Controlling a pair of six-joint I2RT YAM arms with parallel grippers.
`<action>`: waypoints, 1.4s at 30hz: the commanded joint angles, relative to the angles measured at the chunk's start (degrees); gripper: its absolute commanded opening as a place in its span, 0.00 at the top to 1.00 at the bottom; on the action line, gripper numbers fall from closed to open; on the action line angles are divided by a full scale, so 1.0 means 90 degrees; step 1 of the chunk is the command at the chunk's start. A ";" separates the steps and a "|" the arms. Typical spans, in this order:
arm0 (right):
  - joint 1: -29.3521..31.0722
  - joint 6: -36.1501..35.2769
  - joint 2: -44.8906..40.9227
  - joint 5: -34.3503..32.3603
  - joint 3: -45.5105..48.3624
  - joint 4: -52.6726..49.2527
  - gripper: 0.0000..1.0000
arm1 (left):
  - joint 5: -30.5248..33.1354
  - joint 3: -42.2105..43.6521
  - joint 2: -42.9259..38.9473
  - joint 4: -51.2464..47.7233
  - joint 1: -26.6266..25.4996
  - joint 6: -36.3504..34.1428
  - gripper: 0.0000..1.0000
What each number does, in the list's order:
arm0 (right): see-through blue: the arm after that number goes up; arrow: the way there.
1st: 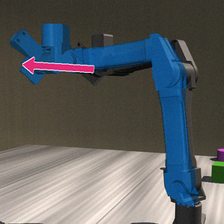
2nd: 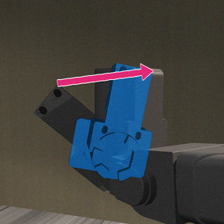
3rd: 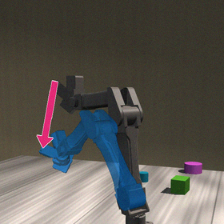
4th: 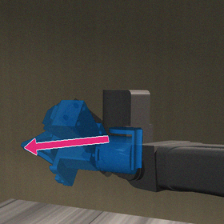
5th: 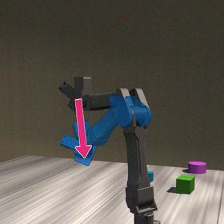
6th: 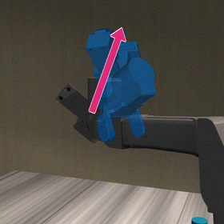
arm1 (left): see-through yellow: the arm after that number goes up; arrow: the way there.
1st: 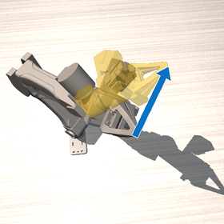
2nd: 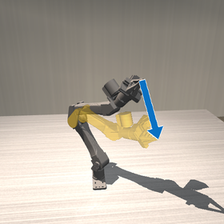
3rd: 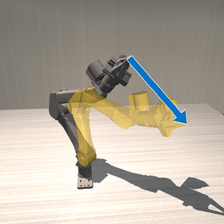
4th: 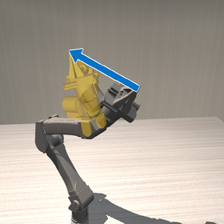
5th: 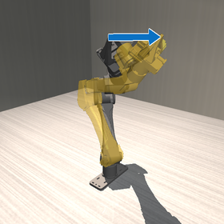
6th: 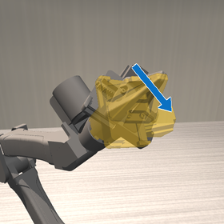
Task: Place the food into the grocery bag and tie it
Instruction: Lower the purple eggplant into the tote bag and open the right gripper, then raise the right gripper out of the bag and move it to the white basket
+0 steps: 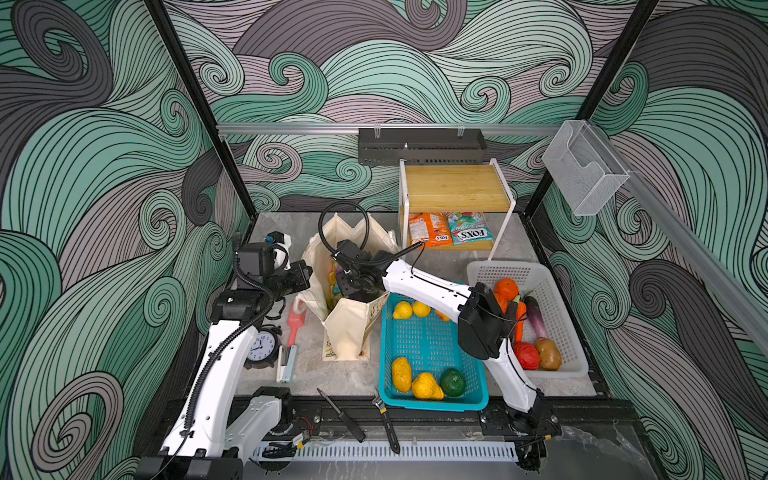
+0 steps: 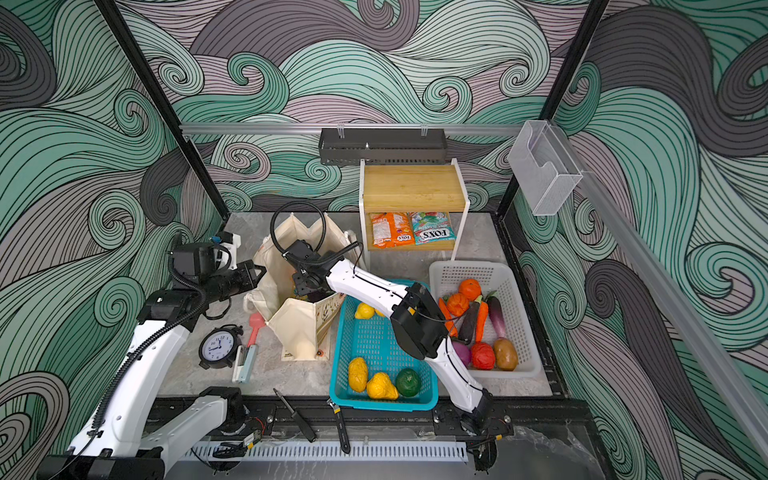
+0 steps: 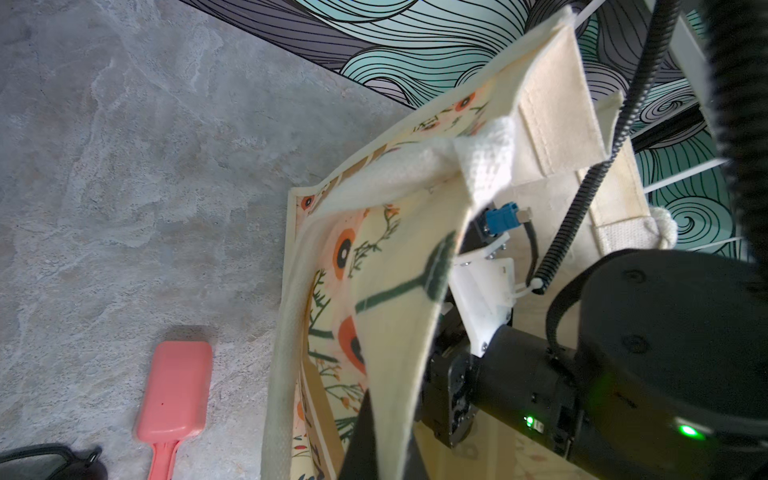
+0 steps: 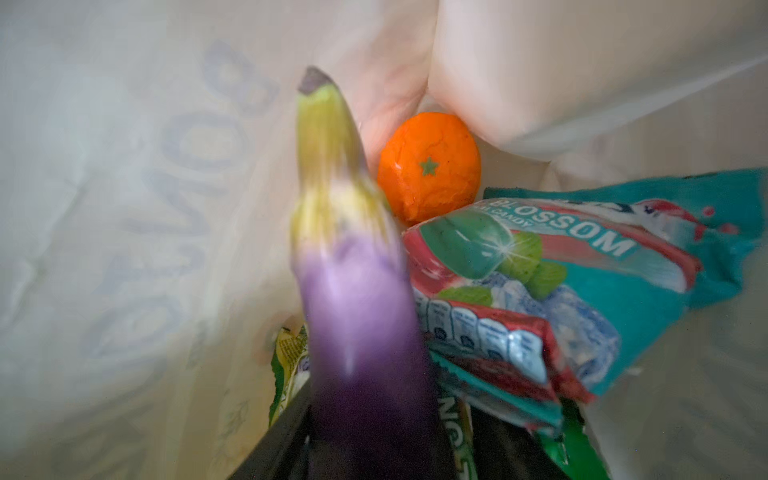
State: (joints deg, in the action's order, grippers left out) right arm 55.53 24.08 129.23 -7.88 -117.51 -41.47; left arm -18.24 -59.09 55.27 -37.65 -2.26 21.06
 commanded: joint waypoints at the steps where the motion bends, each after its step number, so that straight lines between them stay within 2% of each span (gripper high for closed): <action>1: 0.0002 -0.0043 -0.0037 -0.0169 -0.0128 -0.0334 0.28 | -0.0161 0.0042 -0.0067 -0.0114 0.0046 -0.0043 1.00; 4: 0.0039 -0.0040 -0.0299 -0.0252 -0.0102 -0.0353 0.04 | -0.0161 0.0043 -0.0072 -0.0126 0.0056 -0.0045 1.00; 5: 0.0058 -0.0048 -0.0398 -0.0298 -0.0079 -0.0355 0.01 | -0.0162 0.0051 -0.0076 -0.0123 0.0052 -0.0043 1.00; 12: 0.0330 -0.0315 -0.1236 -0.0862 -0.0053 -0.0357 0.00 | -0.0151 0.0071 -0.0086 -0.0118 0.0066 -0.0028 1.00; 22: 0.0359 0.0305 -0.2774 -0.1253 0.0599 -0.0369 0.00 | -0.0003 0.0071 -0.0161 -0.0136 0.0066 -0.0063 1.00; 25: 0.0323 -0.0280 -0.3410 -0.1253 0.0961 -0.0259 0.00 | 0.0015 0.0071 -0.0161 -0.0147 0.0076 -0.0069 1.00; 28: 0.0221 -0.0656 -0.4172 -0.1360 0.1903 0.0208 0.01 | -0.0002 0.0081 -0.0161 -0.0140 0.0076 -0.0070 1.00; 30: -0.0092 -0.0254 -0.4716 -0.1273 0.2648 0.0445 0.01 | 0.0081 0.0072 -0.0168 -0.0161 0.0084 -0.0064 1.00; 33: -0.0828 0.0499 -0.5440 -0.0472 0.3562 0.0521 0.00 | 0.0126 0.0081 -0.0207 -0.0158 0.0094 -0.0040 1.00; 35: -0.1039 0.0604 -0.5991 -0.0669 0.4195 0.0641 0.00 | 0.0142 0.0091 -0.0211 -0.0158 0.0095 -0.0045 1.00; 38: -0.1250 0.0627 -0.6800 -0.1456 0.4872 0.0481 0.00 | 0.0127 0.0091 -0.0197 -0.0168 0.0104 -0.0035 1.00; 42: -0.1909 0.0663 -0.7805 -0.1536 0.5706 0.0272 0.00 | 0.0117 0.0101 -0.0193 -0.0159 0.0105 -0.0025 1.00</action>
State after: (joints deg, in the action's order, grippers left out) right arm 41.54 28.53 63.55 -18.81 -68.90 -37.89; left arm -17.17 -58.65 54.43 -37.74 -1.87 21.06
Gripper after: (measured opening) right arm 0.996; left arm 0.049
